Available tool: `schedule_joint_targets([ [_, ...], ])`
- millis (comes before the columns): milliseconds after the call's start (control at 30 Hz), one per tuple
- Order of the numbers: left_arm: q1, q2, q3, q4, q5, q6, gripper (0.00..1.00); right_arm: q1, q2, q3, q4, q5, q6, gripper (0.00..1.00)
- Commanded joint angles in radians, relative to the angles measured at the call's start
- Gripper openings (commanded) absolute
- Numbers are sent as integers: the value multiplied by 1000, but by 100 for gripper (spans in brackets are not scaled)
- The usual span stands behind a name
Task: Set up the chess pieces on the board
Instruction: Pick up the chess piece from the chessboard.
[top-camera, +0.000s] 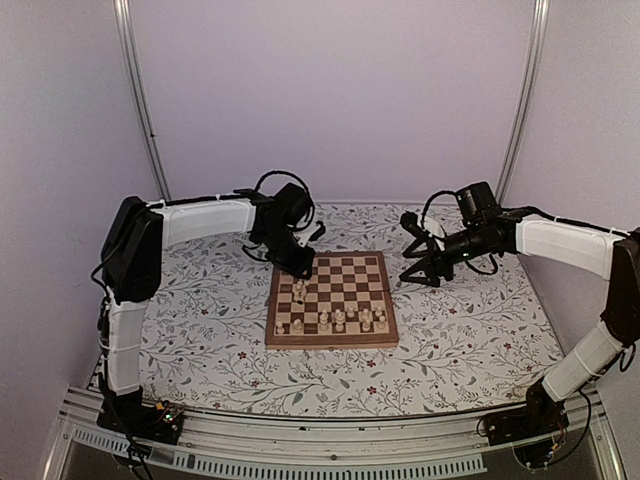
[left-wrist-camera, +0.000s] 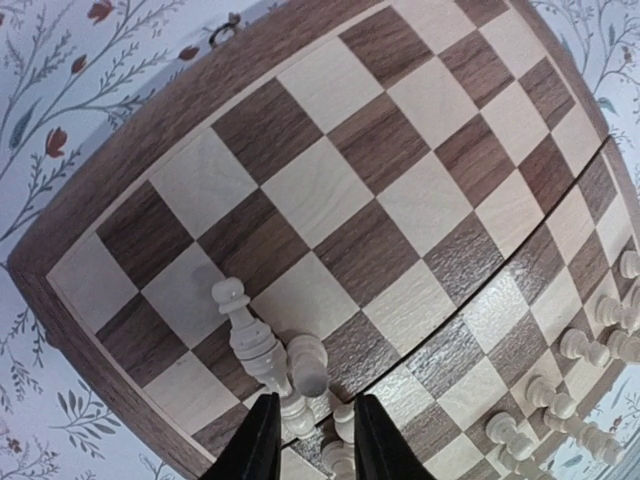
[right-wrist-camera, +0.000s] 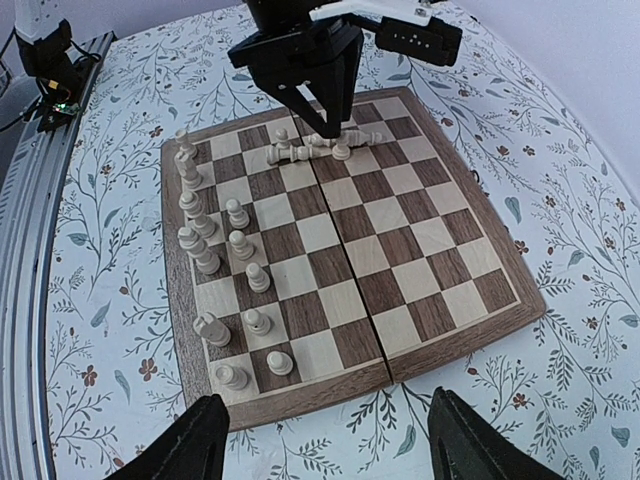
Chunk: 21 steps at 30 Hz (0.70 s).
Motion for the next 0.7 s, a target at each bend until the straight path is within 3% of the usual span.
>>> schedule_joint_targets([
  [0, 13, 41, 48, 20, 25, 10, 26, -1, 14, 3, -14, -4, -10, 71],
  [433, 10, 87, 95, -12, 2, 1, 24, -2, 15, 2, -15, -4, -11, 71],
  [667, -1, 86, 112, -18, 16, 4, 13, -2, 13, 3, -15, -3, -11, 71],
])
